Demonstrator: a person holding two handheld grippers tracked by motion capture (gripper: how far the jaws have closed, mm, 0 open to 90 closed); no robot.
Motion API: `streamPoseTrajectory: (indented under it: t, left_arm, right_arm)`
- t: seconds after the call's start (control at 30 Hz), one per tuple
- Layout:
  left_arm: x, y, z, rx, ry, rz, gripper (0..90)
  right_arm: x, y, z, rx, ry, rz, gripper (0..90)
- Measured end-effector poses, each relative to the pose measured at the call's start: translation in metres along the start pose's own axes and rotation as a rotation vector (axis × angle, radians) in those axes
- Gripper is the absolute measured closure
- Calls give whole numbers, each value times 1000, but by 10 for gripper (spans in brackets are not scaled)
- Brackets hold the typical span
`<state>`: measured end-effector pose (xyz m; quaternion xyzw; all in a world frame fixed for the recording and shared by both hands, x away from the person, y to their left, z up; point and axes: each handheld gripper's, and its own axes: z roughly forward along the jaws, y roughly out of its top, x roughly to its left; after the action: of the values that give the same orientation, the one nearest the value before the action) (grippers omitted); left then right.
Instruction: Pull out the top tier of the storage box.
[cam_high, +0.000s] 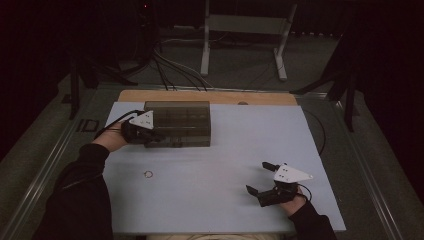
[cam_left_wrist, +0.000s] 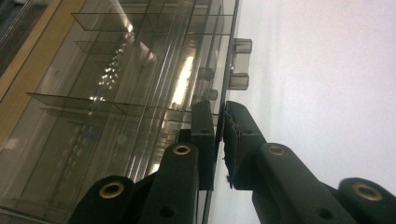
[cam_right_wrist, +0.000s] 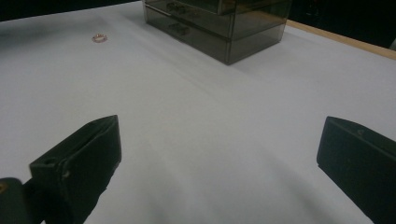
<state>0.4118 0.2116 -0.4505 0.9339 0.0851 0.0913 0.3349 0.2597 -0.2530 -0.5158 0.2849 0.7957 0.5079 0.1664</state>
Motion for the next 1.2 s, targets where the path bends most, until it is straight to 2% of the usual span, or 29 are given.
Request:
streamPoseTrajectory:
  t: [0.37, 0.93, 1.2]
  left_arm:
    - [-5, -1, -2, -6, -55, 12, 847]
    - [-17, 0, -3, -2, -90, 24, 863]
    - [-24, -1, -5, -6, -110, 55, 871]
  right_arm:
    - [0, 0, 0, 0, -1, 0, 0]
    - [0, 0, 0, 1, -1, 0, 0]
    - [0, 0, 0, 4, -2, -1, 0]
